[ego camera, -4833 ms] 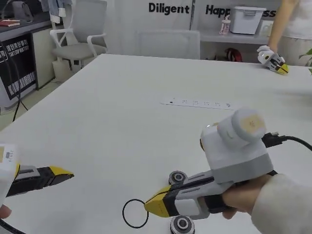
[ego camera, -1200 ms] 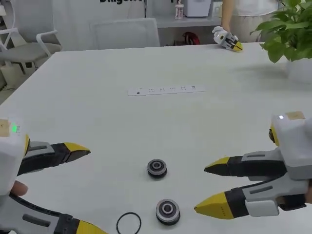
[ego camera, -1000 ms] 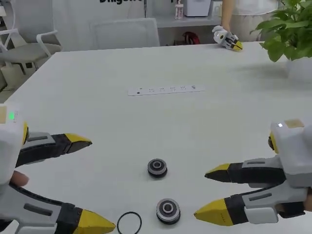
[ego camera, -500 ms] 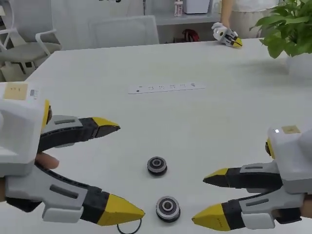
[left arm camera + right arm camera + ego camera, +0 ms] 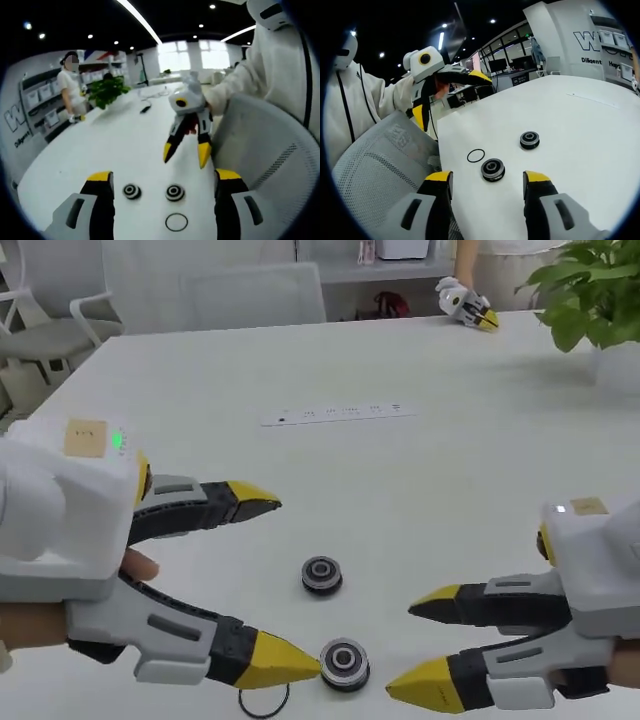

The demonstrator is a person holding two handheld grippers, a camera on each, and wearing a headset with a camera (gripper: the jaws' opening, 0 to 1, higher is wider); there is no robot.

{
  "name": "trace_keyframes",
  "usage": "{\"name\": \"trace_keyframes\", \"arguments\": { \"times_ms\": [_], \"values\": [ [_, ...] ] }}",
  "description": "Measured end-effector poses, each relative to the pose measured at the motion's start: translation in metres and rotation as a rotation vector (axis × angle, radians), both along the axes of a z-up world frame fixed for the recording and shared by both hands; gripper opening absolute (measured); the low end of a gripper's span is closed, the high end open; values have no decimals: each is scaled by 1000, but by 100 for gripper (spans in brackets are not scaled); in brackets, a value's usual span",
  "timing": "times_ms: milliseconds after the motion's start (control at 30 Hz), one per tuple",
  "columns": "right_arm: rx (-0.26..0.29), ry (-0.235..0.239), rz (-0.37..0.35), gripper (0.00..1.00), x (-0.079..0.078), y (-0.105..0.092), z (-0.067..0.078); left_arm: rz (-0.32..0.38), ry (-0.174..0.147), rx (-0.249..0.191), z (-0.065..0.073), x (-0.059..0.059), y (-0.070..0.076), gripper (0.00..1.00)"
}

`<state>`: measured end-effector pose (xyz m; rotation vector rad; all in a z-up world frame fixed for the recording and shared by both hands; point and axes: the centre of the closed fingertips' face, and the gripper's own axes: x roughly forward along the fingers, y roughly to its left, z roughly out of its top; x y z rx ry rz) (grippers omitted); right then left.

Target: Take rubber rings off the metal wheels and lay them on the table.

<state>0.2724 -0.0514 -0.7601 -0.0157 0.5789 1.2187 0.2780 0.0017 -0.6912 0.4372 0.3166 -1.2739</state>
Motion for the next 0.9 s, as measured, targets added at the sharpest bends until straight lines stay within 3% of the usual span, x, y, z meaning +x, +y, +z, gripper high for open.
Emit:
{"name": "trace_keyframes", "arguments": {
  "times_ms": [500,900],
  "values": [
    [-24,-6,27,49,-1,6,-7,40,48,-40,-26,6,-5,72],
    [-40,-15,51,44,-1,12,-13,14,56,-30,-49,0,-15,58]
  ]
}}
